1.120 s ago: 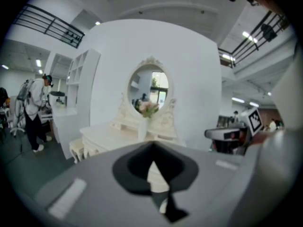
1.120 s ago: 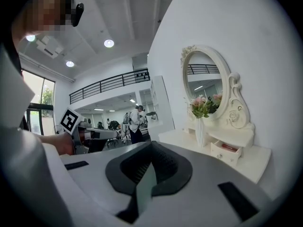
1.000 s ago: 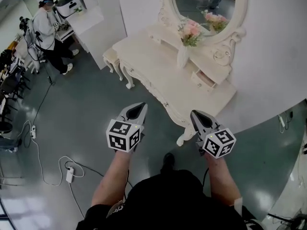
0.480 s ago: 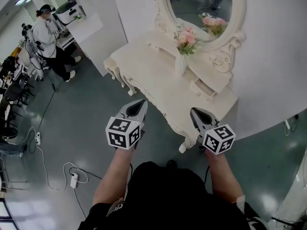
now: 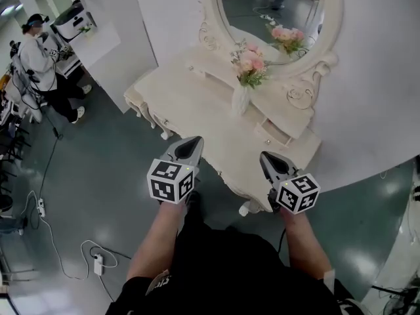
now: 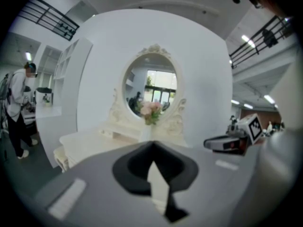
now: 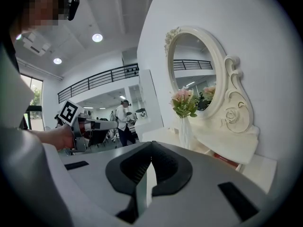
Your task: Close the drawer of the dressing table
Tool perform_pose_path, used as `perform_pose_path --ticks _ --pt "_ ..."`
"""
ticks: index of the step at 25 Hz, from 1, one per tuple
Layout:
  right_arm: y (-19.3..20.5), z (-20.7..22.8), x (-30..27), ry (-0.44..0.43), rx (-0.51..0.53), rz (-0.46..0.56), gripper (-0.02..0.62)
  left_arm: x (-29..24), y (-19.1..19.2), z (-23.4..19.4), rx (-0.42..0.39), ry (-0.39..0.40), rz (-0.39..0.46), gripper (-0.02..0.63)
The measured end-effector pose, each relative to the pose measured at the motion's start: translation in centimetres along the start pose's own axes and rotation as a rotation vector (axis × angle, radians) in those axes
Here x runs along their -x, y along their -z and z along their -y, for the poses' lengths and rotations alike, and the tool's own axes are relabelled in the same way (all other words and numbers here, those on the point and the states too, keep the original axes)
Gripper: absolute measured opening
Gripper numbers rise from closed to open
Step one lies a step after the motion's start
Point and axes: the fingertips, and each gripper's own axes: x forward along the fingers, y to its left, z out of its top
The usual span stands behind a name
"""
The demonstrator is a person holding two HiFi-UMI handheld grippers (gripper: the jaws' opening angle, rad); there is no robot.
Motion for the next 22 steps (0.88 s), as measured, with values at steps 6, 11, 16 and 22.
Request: perform_pose_path --ticks 6,11,16,22 --pt "-1.6 2.4 -5.9 0.115 -0.036 0.005 -0.006 -5.3 -1.7 -6.2 -0.022 0.094 -0.024 0.009" --pt "-3.0 2.8 -10.7 0.195 -0.051 0.007 -0.006 -8.5 -2.8 -10.7 -0.043 0.176 -0.051 0.009" --pt "-3.2 3.1 -12.8 0.281 -0.072 0.004 -0.006 -10.9 -3.2 -12.2 -0.068 0.271 -0.074 0.009" --pt "-2.0 5.4 -11.6 0.397 -0.104 -0.015 -0.005 -14.3 -3.0 -10.0 -0.077 0.377 -0.093 0.009"
